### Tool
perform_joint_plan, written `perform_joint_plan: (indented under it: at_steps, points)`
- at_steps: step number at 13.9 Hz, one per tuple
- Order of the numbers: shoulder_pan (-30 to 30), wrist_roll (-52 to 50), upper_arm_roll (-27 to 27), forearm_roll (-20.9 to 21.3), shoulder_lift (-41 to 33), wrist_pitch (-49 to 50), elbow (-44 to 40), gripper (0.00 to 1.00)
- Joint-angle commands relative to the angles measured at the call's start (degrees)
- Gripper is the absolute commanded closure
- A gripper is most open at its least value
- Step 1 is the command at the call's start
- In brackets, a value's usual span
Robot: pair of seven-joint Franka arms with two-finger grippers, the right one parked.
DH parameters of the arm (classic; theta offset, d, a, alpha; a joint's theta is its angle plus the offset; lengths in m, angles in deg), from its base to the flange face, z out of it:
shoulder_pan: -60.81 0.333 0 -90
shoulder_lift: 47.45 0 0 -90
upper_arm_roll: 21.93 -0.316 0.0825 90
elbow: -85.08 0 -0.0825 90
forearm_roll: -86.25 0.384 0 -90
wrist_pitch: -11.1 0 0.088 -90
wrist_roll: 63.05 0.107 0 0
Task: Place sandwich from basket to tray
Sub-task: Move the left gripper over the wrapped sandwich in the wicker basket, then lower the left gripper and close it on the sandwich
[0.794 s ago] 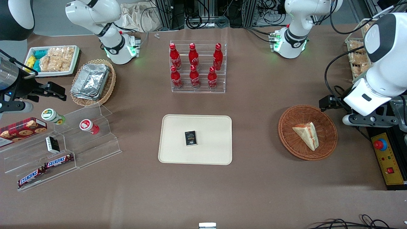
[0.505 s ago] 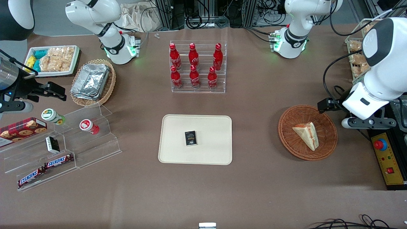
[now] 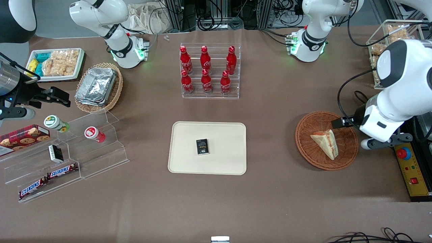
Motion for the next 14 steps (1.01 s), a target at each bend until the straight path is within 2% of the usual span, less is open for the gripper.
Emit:
perform_joint_plan:
  at_steps: [1,4,7,11,14]
  points:
    - [1.07,-8.93,0.43,0.22,0.16,-4.88,5.26,0.0]
    - [2.21,-12.48,0.26,1.09,4.54,-6.2,5.62,0.0]
    - [2.13,-14.94,0.34,5.92,7.45,-10.32,7.11,0.0]
    - [2.13,-20.9,0.17,6.98,7.81,-22.79,15.88,0.0]
    - [2.13,-23.56,0.17,9.61,7.9,-27.38,19.85,0.0]
